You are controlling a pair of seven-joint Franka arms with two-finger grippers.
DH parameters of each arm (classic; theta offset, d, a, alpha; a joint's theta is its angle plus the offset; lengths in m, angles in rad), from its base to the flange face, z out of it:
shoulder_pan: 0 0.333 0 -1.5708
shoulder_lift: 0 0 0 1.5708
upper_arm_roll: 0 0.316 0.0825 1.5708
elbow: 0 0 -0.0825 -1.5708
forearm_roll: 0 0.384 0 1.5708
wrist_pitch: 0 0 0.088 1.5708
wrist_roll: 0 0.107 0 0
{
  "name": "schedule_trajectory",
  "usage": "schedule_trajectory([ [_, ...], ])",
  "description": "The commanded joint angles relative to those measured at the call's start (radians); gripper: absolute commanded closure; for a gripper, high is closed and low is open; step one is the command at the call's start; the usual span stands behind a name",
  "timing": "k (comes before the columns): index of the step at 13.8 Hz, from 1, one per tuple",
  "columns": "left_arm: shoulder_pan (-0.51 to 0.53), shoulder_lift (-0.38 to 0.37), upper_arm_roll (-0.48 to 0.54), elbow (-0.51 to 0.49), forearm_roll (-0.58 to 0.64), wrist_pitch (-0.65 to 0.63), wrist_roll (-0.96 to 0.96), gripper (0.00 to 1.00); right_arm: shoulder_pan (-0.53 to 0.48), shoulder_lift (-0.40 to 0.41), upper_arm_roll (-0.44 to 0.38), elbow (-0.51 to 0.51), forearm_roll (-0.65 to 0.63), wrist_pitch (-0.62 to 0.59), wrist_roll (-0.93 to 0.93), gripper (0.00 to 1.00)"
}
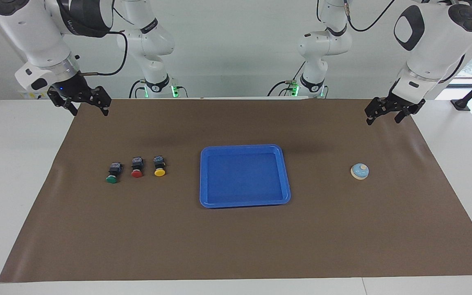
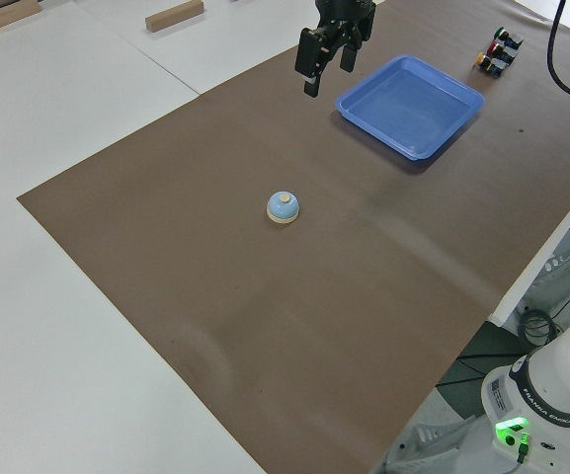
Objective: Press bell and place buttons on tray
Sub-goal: 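Move the left gripper toward the white bell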
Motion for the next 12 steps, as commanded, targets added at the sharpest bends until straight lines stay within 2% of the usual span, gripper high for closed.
schedule_trajectory([
  [1,0.010,-0.006,-0.001,0.000,0.006,0.010,0.007,0.00,-0.001,-0.019,0.000,-0.016,-0.011,-0.004,-0.026,0.00],
  [7,0.004,-0.015,-0.001,-0.014,0.008,0.009,0.005,0.00,-0.001,-0.020,0.000,-0.016,-0.011,-0.006,-0.026,0.00],
  [8,0.010,-0.016,0.001,-0.022,0.008,0.021,0.008,0.07,-0.001,-0.020,0.000,-0.016,-0.011,-0.004,-0.026,0.00],
  [9,0.012,-0.015,0.001,-0.025,0.008,0.033,0.007,0.39,-0.001,-0.020,0.000,-0.016,-0.011,-0.006,-0.026,0.00],
  [10,0.013,-0.013,0.004,-0.025,0.008,0.035,-0.002,0.89,-0.001,-0.020,0.000,-0.016,-0.011,-0.006,-0.026,0.00],
  [11,0.019,-0.012,0.005,-0.027,0.006,0.037,-0.012,1.00,0.000,-0.020,0.000,-0.016,-0.011,-0.006,-0.026,0.00],
  [12,0.053,-0.012,0.004,-0.042,0.005,0.052,-0.012,1.00,0.000,-0.020,0.000,-0.016,-0.011,-0.006,-0.026,0.00],
])
